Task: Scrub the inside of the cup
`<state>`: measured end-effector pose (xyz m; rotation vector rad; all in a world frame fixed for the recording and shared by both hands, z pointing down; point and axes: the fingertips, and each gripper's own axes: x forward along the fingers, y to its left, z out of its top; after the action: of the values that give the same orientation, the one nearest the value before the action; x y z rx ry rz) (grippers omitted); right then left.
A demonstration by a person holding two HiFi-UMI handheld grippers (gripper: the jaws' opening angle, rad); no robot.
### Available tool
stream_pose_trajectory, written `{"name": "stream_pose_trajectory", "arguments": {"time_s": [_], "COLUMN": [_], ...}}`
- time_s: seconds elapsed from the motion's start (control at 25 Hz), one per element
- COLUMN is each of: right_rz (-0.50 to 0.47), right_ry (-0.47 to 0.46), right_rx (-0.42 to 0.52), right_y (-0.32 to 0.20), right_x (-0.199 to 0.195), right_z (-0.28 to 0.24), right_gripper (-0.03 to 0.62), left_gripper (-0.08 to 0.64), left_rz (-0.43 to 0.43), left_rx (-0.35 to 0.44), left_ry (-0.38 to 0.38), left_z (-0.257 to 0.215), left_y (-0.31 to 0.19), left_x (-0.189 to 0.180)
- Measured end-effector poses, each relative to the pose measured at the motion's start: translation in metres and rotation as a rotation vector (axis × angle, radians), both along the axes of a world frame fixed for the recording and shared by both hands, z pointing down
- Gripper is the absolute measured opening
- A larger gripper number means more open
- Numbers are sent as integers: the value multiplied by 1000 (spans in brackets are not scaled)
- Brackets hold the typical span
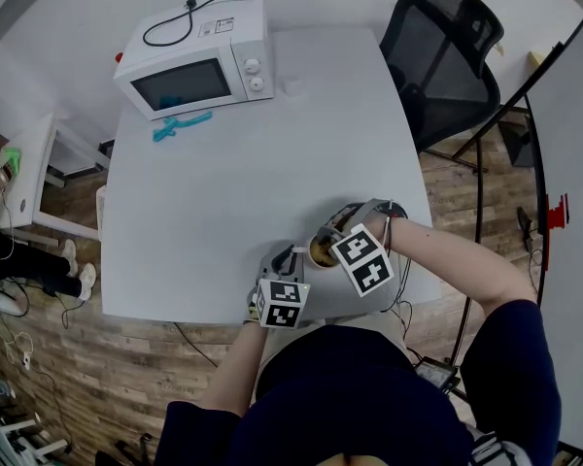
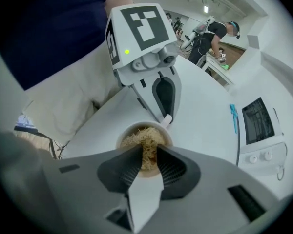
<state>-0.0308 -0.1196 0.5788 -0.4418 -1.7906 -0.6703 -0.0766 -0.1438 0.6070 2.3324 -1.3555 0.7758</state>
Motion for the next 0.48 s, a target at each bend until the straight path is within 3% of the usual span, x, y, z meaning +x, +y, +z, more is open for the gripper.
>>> {"name": "stream_pose_trajectory", "arguments": {"time_s": [0.2,0.48], "right_rz": [33,131], "right_ry": [-5,-16], "right_rx": [-53,-119], "right_y": [3,2], "right_x": [-2,-4], "right_z": [1,0], "right_gripper": [55,31], "left_gripper": [41,41], "left_rz": [-15,-23], "left_rx": [-13,-10], "left_ry": [3,6], "left_z": [3,3], "left_y": [2,0], "left_x": [-2,-3]}}
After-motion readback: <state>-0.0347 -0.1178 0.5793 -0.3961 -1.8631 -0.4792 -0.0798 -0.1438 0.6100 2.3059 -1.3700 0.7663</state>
